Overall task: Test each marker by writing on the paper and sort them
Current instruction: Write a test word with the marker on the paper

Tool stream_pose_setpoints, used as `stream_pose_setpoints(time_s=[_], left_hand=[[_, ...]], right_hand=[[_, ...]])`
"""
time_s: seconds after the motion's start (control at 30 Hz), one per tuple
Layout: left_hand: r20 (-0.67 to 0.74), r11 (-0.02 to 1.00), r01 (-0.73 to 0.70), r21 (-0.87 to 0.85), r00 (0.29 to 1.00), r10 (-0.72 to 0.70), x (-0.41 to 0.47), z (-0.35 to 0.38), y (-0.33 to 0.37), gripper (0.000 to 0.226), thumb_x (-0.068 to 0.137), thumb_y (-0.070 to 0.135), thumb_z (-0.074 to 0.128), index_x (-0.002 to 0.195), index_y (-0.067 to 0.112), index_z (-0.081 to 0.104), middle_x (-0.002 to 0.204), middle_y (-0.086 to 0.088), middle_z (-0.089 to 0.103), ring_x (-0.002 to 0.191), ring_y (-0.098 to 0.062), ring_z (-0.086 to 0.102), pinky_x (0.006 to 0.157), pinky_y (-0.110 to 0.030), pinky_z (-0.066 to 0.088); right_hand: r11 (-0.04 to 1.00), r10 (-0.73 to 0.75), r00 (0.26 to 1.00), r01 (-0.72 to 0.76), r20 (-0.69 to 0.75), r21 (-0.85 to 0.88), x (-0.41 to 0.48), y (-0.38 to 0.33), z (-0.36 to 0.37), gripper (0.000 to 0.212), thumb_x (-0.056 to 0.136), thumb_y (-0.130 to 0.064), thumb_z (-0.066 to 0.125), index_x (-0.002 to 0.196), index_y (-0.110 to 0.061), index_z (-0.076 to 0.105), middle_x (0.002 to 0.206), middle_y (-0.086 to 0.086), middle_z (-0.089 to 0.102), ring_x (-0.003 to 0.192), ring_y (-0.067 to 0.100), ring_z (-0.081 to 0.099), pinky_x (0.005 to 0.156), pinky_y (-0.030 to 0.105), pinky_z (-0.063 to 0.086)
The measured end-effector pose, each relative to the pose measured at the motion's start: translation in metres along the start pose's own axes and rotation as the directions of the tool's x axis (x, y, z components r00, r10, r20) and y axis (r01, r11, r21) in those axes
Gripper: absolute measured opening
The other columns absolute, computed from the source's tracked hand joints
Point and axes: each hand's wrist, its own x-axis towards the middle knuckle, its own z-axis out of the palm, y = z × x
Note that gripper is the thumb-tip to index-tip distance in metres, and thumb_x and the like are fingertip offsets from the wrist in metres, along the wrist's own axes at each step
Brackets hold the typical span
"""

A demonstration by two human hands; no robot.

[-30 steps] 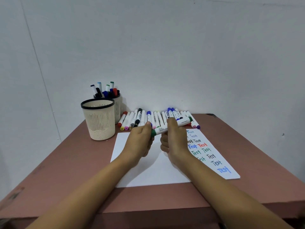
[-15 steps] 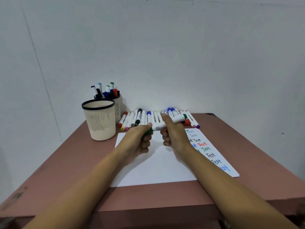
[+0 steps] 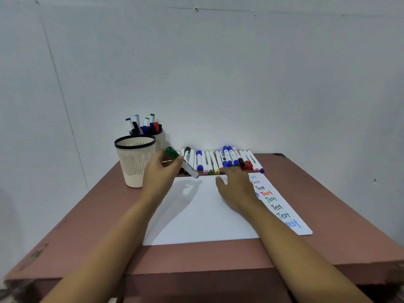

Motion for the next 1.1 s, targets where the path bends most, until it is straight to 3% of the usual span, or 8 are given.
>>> stream_pose_setpoints(time_s=[0.17,0.27,0.4,0.6,0.77,0.9,1.03,1.1], left_hand=[[-0.018,0.958,-0.145,0.247,0.988,0.154,0.025,-0.007,0.021,0.014,0.091,0.019,0.057,0.105,0.016,0.056,0.091,0.01,0.061,0.085,-0.004,0.057,0.067,-0.017,0.041],[-0.03,0.951,-0.174,0.256,0.982,0.187,0.053,-0.014,0.039,0.03,0.092,0.019,0.057,0.12,0.018,0.048,0.091,0.006,0.058,0.081,-0.005,0.057,0.062,-0.013,0.044],[-0.041,0.929,-0.208,0.307,0.972,0.231,0.093,-0.028,0.055,0.041,0.094,0.017,0.054,0.13,0.027,0.039,0.09,0.003,0.057,0.076,-0.011,0.059,0.062,-0.024,0.052],[-0.08,0.878,-0.227,0.421,0.955,0.285,0.143,-0.04,0.062,0.037,0.094,0.012,0.05,0.129,0.021,0.044,0.099,-0.009,0.059,0.078,-0.019,0.057,0.048,-0.011,0.039],[-0.066,0.844,-0.205,0.495,0.96,0.271,0.166,-0.044,0.048,0.037,0.093,0.007,0.047,0.129,0.016,0.046,0.1,-0.01,0.058,0.074,-0.021,0.054,0.052,-0.019,0.04],[-0.043,0.801,-0.213,0.559,0.958,0.285,0.178,-0.046,0.036,0.035,0.093,0.006,0.049,0.127,0.014,0.048,0.103,-0.012,0.059,0.078,-0.025,0.054,0.067,-0.029,0.042],[0.02,0.76,-0.165,0.629,0.98,0.196,0.183,-0.05,0.017,0.035,0.091,0.01,0.053,0.126,0.016,0.049,0.103,-0.01,0.064,0.073,-0.025,0.057,0.061,-0.027,0.043],[0.07,0.696,-0.144,0.703,0.989,0.133,0.185,-0.052,0.005,0.034,0.092,0.014,0.05,0.125,0.018,0.053,0.109,-0.009,0.066,0.085,-0.025,0.059,0.066,-0.027,0.045]], right_hand=[[0.947,-0.01,0.962,0.097,0.272,-0.306,-0.007,-0.001,0.003,0.049,0.1,-0.04,0.033,0.146,-0.023,0.036,0.155,0.003,0.028,0.142,0.024,0.023,0.115,0.046,0.017],[0.941,-0.007,0.962,0.099,0.273,-0.325,-0.009,-0.002,0.002,0.047,0.101,-0.039,0.03,0.144,-0.023,0.039,0.153,0.003,0.032,0.14,0.024,0.026,0.115,0.047,0.017],[0.935,-0.006,0.961,0.104,0.277,-0.34,-0.01,-0.003,0.002,0.048,0.101,-0.039,0.029,0.145,-0.024,0.036,0.153,0.002,0.031,0.14,0.023,0.025,0.115,0.046,0.017],[0.937,-0.005,0.961,0.101,0.276,-0.333,-0.01,-0.001,0.003,0.048,0.101,-0.04,0.029,0.146,-0.027,0.034,0.154,0.0,0.029,0.141,0.021,0.023,0.115,0.045,0.015],[0.938,-0.002,0.963,0.096,0.27,-0.333,-0.008,0.001,0.005,0.048,0.101,-0.041,0.029,0.147,-0.028,0.033,0.155,-0.002,0.027,0.142,0.019,0.021,0.116,0.045,0.013],[0.94,0.0,0.963,0.091,0.269,-0.328,-0.008,0.001,0.005,0.048,0.101,-0.041,0.028,0.147,-0.029,0.032,0.155,-0.003,0.026,0.143,0.018,0.019,0.116,0.045,0.011],[0.938,0.003,0.963,0.091,0.269,-0.336,-0.008,0.001,0.005,0.048,0.101,-0.042,0.028,0.147,-0.03,0.031,0.155,-0.004,0.026,0.143,0.018,0.02,0.116,0.045,0.012],[0.936,0.004,0.963,0.091,0.268,-0.339,-0.007,0.001,0.005,0.048,0.101,-0.042,0.028,0.147,-0.03,0.031,0.155,-0.004,0.026,0.142,0.018,0.02,0.116,0.044,0.012]])
